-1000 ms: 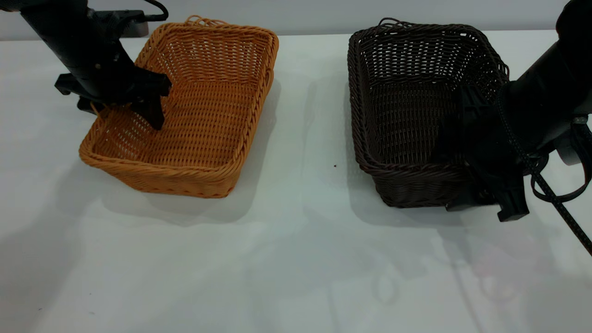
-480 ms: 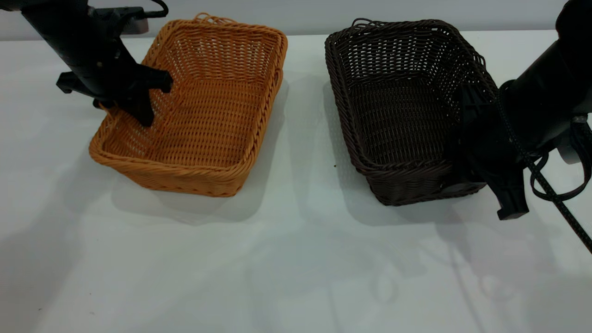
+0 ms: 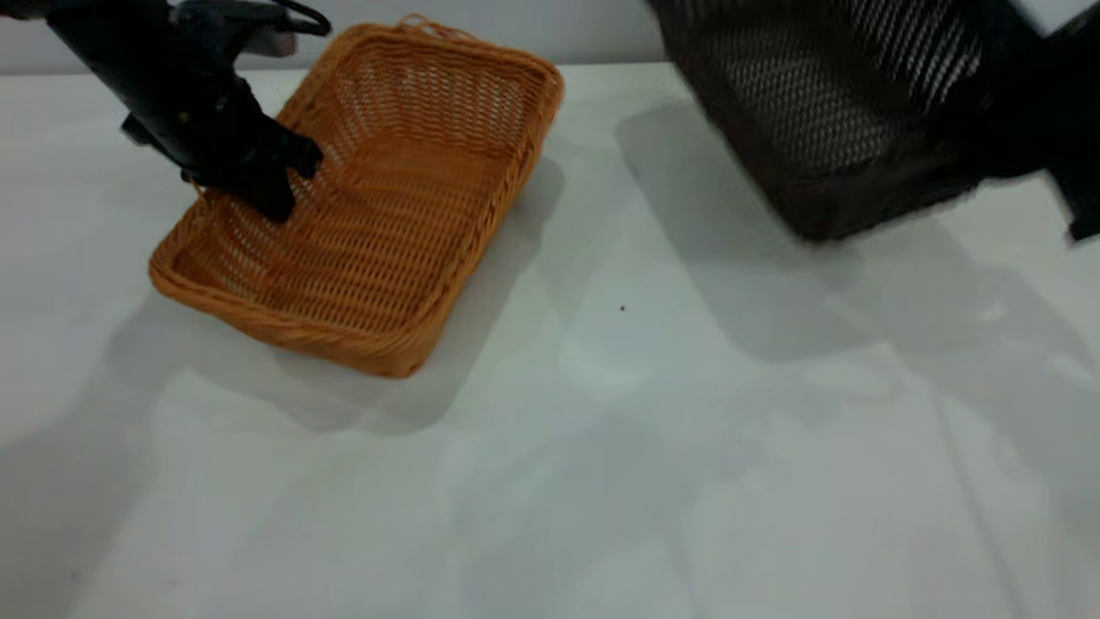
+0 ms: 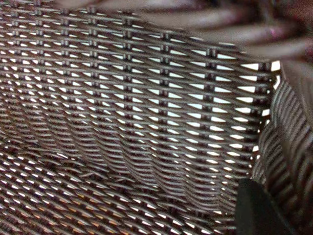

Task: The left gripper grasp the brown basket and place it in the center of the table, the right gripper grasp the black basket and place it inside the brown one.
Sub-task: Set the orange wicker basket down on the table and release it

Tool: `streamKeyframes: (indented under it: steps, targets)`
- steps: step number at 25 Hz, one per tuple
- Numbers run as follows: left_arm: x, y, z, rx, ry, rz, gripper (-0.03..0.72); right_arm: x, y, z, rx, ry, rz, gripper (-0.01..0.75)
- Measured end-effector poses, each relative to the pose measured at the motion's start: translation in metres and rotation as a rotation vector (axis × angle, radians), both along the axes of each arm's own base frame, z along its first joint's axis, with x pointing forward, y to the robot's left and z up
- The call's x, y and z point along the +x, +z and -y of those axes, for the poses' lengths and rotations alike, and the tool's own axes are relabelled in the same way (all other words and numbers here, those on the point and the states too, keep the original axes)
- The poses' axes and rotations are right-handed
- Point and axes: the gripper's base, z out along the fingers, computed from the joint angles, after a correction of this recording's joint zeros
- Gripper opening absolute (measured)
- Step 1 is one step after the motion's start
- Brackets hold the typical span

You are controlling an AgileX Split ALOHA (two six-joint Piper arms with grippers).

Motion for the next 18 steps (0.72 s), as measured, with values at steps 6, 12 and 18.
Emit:
streamKeyframes:
  steps: [6, 12, 18]
  targets:
    - [-0.007, 0.003, 0.045, 0.150, -0.545, 0.096, 0.083, 0.026, 0.042, 0.022, 0.057, 0.347, 0.133, 0.094]
    - [-0.025, 0.005, 0.099, 0.250, -0.953, 0.183, 0.083, 0.042, 0.078, 0.024, 0.077, 0.566, 0.198, 0.094]
    - [-0.032, 0.006, 0.118, 0.275, -1.047, 0.212, 0.083, 0.049, 0.091, 0.023, 0.079, 0.601, 0.233, 0.094]
